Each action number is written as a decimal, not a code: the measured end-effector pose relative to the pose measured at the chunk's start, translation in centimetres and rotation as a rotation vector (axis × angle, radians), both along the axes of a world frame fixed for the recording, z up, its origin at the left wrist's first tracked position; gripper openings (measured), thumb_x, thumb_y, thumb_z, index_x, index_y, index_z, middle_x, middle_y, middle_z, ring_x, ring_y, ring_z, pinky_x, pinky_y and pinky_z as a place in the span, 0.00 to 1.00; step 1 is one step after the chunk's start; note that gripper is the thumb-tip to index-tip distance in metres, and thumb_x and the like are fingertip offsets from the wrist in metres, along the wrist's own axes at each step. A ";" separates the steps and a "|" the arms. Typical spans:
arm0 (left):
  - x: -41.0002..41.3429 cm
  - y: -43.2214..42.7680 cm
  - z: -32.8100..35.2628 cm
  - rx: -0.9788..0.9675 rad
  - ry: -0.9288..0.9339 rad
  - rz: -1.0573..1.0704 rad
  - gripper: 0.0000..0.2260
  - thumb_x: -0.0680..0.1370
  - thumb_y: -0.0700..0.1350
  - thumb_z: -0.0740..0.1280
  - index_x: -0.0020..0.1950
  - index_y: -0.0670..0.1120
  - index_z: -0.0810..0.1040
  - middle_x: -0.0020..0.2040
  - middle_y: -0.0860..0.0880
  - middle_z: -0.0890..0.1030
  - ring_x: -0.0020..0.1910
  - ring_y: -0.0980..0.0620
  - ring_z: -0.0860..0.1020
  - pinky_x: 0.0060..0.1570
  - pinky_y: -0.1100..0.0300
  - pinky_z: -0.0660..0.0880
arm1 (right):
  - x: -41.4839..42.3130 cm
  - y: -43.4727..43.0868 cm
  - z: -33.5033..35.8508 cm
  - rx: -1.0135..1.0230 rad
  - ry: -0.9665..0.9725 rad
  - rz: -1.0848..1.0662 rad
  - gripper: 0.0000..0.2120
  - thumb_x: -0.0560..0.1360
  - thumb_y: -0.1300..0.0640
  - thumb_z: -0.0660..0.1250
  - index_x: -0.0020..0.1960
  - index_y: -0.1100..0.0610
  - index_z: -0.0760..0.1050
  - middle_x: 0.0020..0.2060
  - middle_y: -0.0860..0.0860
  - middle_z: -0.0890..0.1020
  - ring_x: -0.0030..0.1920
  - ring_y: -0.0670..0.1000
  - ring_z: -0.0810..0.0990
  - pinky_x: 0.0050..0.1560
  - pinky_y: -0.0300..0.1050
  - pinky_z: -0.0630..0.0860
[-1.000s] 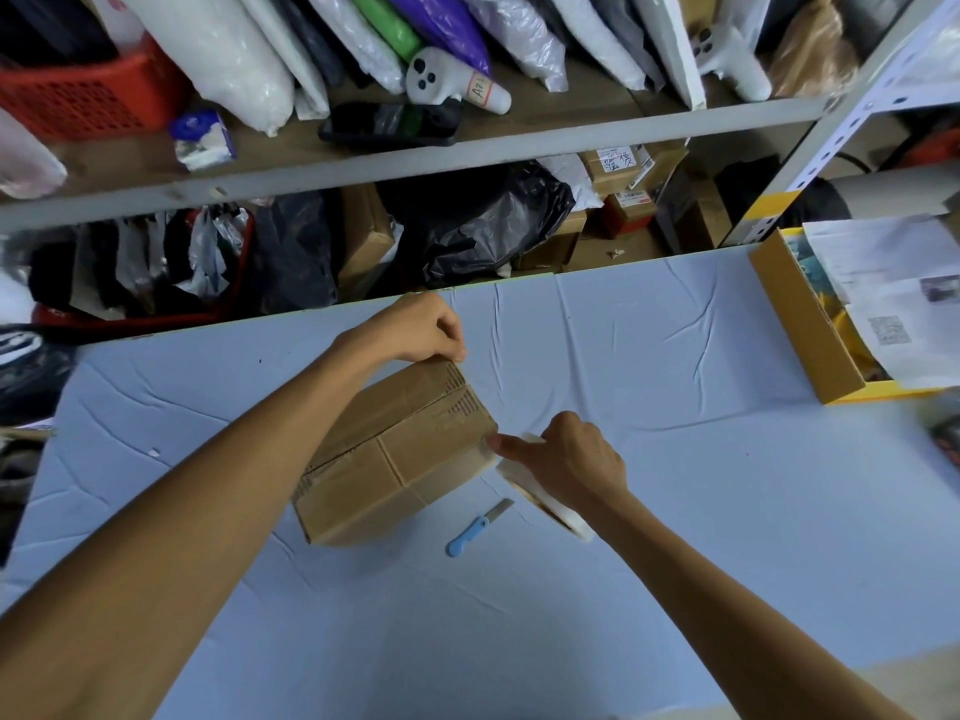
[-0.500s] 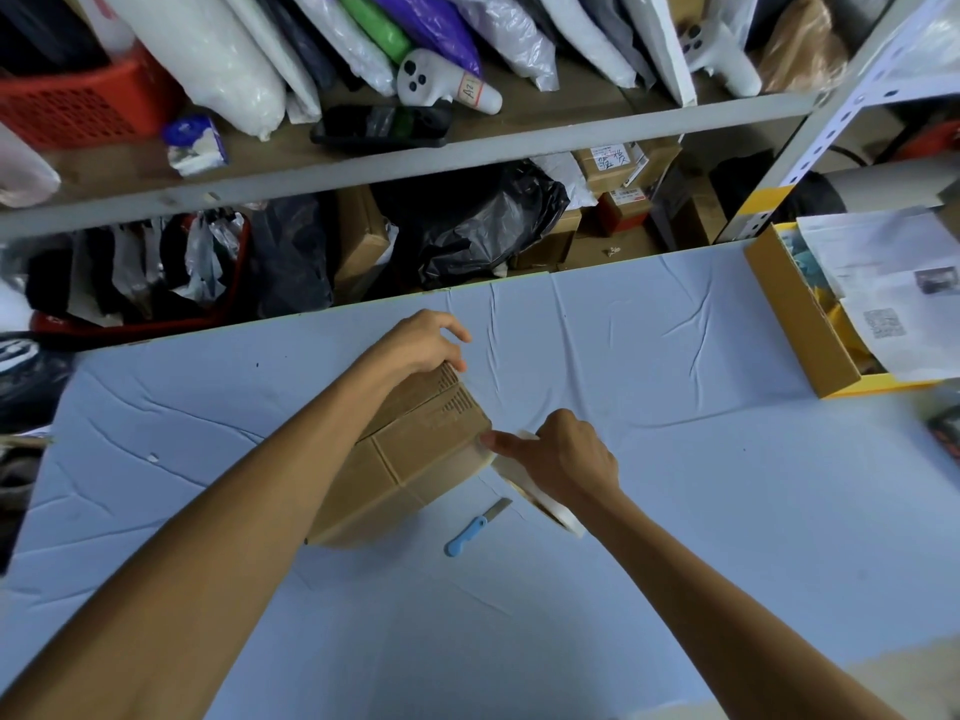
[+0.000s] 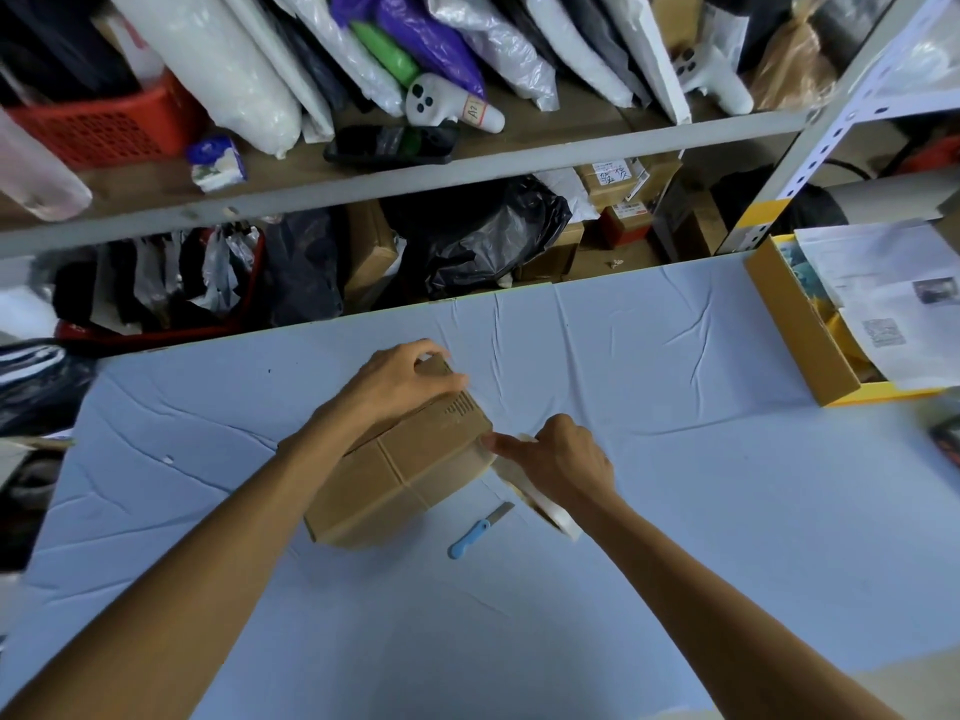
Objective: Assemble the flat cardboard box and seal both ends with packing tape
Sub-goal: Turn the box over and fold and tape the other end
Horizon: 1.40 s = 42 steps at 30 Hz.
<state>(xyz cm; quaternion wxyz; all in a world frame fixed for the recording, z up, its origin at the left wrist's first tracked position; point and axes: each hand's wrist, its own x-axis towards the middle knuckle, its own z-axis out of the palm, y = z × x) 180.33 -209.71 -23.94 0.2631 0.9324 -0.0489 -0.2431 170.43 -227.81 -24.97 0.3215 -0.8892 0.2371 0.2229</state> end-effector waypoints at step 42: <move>1.1 -1.7 -0.7 -0.011 -0.109 -0.335 0.07 0.78 0.56 0.63 0.50 0.60 0.80 0.58 0.57 0.68 0.68 0.51 0.54 0.69 0.49 0.51 | 1.2 -1.0 -0.1 0.252 -0.122 -0.159 0.21 0.69 0.41 0.72 0.52 0.55 0.73 0.43 0.49 0.73 0.44 0.53 0.75 0.44 0.47 0.72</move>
